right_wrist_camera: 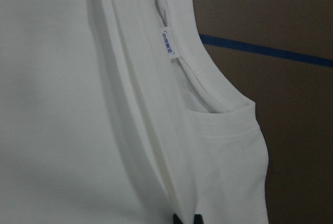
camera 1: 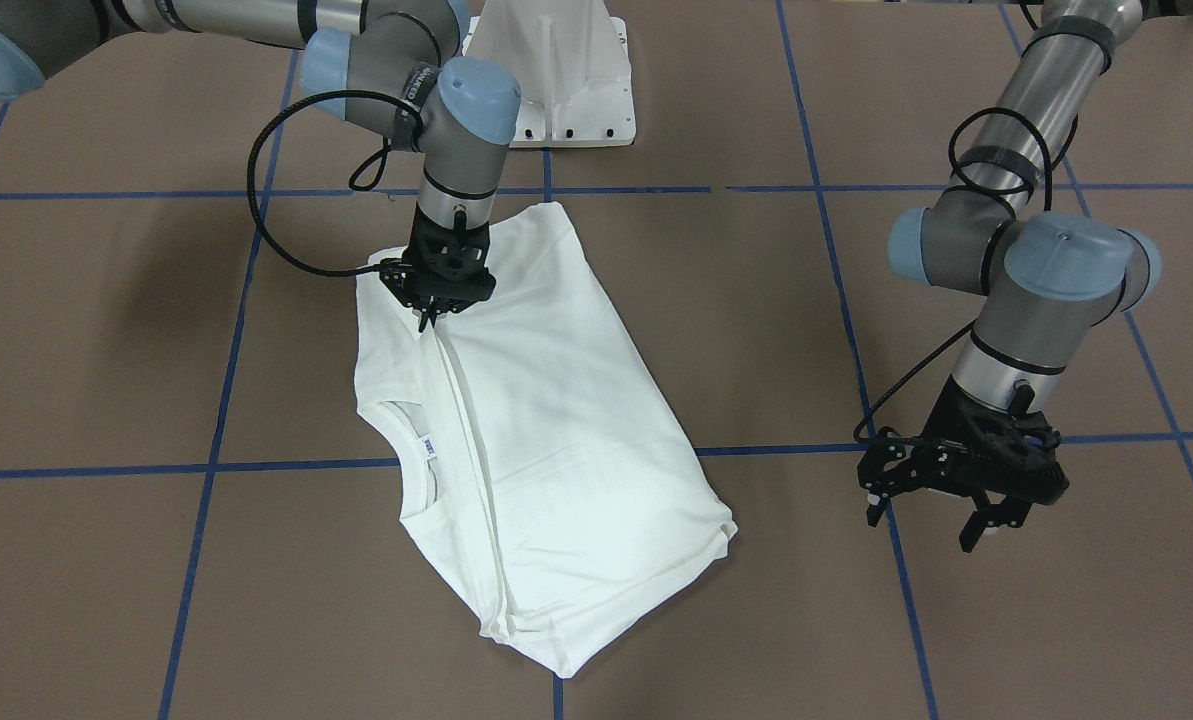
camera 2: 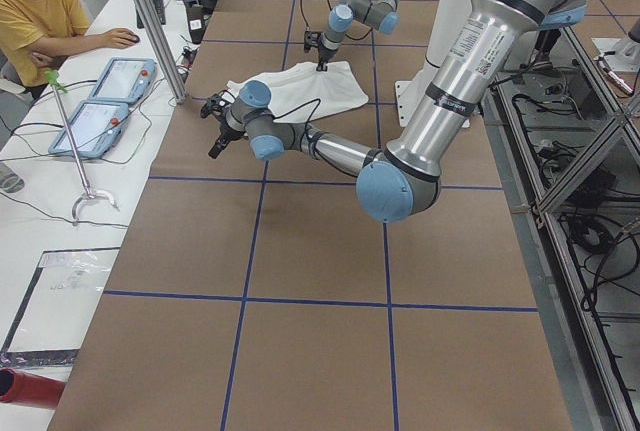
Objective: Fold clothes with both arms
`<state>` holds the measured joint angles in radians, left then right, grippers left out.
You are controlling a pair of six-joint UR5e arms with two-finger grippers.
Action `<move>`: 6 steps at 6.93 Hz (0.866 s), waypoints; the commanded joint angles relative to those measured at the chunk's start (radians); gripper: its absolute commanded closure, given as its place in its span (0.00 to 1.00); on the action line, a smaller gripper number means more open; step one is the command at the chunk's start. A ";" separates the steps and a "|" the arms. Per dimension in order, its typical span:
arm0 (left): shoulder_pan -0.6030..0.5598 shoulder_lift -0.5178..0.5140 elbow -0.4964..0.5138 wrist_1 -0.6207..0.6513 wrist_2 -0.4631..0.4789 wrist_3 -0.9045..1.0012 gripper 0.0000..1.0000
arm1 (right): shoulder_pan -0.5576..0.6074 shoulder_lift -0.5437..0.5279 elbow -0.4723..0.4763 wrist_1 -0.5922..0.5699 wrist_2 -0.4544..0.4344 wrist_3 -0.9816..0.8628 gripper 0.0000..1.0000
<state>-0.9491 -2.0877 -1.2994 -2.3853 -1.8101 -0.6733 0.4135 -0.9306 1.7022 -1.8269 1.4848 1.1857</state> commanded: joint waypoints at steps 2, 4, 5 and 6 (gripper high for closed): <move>0.003 0.000 -0.001 -0.002 0.000 -0.002 0.00 | 0.024 -0.024 0.020 0.011 -0.008 -0.029 0.09; 0.003 0.000 -0.006 0.000 0.000 -0.002 0.00 | 0.056 -0.025 0.022 0.012 -0.001 -0.029 1.00; 0.003 0.000 -0.006 0.000 0.000 -0.002 0.00 | 0.079 -0.045 0.025 0.012 0.000 -0.032 1.00; 0.003 0.000 -0.006 0.000 0.000 -0.002 0.00 | 0.094 -0.071 0.025 0.012 0.003 -0.035 1.00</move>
<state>-0.9465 -2.0878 -1.3048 -2.3855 -1.8101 -0.6749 0.4862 -0.9756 1.7263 -1.8148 1.4845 1.1544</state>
